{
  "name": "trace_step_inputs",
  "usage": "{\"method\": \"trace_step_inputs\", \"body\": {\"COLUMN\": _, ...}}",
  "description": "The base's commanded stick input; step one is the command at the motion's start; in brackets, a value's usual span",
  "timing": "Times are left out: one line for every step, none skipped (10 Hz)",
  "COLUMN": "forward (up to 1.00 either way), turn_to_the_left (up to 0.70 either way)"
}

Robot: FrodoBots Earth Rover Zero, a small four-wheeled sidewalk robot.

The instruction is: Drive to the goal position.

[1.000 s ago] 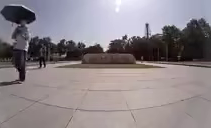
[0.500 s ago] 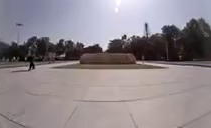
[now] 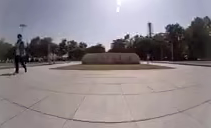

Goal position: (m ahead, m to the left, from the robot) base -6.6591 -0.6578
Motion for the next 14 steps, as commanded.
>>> {"method": "trace_step_inputs", "body": {"forward": 1.00, "turn_to_the_left": 0.11}}
{"method": "trace_step_inputs", "body": {"forward": 1.00, "turn_to_the_left": 0.01}}
{"method": "trace_step_inputs", "body": {"forward": 1.00, "turn_to_the_left": 0.00}}
{"method": "trace_step_inputs", "body": {"forward": 1.00, "turn_to_the_left": 0.00}}
{"method": "trace_step_inputs", "body": {"forward": 1.00, "turn_to_the_left": 0.00}}
{"method": "trace_step_inputs", "body": {"forward": 1.00, "turn_to_the_left": 0.00}}
{"method": "trace_step_inputs", "body": {"forward": 1.00, "turn_to_the_left": 0.00}}
{"method": "trace_step_inputs", "body": {"forward": 1.00, "turn_to_the_left": 0.00}}
{"method": "trace_step_inputs", "body": {"forward": 1.00, "turn_to_the_left": 0.00}}
{"method": "trace_step_inputs", "body": {"forward": 1.00, "turn_to_the_left": 0.00}}
{"method": "trace_step_inputs", "body": {"forward": 1.00, "turn_to_the_left": 0.00}}
{"method": "trace_step_inputs", "body": {"forward": 1.00, "turn_to_the_left": 0.00}}
{"method": "trace_step_inputs", "body": {"forward": 1.00, "turn_to_the_left": 0.00}}
{"method": "trace_step_inputs", "body": {"forward": 1.00, "turn_to_the_left": 0.00}}
